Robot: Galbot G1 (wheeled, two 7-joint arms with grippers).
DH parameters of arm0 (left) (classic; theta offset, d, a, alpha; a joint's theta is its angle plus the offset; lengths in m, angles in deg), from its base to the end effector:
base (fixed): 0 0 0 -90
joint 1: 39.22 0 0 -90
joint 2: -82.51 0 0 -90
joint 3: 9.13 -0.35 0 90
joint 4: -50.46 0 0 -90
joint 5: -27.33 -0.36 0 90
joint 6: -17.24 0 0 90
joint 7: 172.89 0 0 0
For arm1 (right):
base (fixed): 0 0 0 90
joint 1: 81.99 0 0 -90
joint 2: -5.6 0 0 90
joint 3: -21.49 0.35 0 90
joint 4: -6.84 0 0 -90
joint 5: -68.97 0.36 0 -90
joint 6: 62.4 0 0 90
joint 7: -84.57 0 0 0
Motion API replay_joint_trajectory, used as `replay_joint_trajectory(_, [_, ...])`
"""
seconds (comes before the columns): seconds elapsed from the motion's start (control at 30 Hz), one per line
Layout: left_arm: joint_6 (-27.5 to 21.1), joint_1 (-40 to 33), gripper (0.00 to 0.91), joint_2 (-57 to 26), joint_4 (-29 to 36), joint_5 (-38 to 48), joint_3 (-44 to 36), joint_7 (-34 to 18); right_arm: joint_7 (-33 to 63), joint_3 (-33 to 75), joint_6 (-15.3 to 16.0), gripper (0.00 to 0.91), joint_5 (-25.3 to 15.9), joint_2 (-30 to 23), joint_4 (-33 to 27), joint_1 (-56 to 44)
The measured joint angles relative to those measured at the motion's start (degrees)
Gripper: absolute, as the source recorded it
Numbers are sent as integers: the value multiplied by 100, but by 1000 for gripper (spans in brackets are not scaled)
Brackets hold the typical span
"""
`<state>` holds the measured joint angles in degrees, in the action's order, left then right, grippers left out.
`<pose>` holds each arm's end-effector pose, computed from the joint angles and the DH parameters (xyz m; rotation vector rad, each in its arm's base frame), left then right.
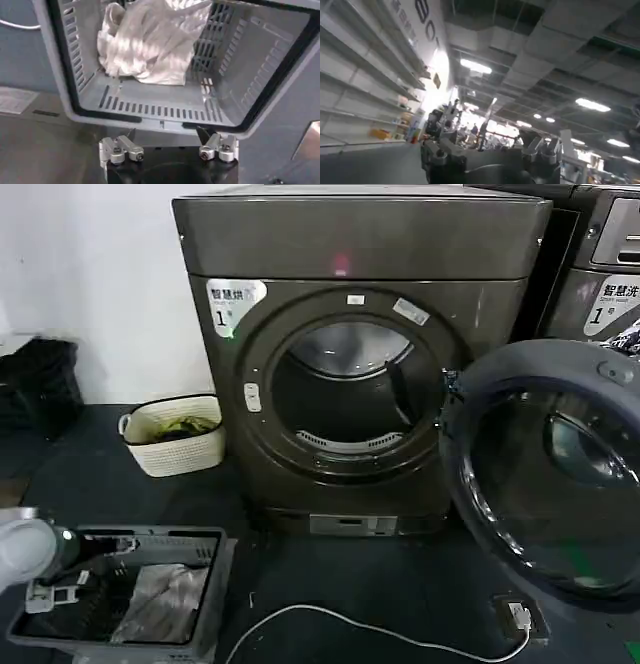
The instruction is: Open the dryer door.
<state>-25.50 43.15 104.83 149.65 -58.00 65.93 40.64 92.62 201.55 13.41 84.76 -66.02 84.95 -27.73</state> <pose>0.3663 0.2358 -0.1485 -1.4056 -0.1090 -2.6748 -0.1705 -0.4681 -0.2364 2.1791 2.0788 -0.7453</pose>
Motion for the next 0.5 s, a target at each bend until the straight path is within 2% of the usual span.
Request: replay_joint_trajectory(0.5, [-6,8,907,44,-76,-173,-9,13,-60,159,11,907,38,-23,-199,-37])
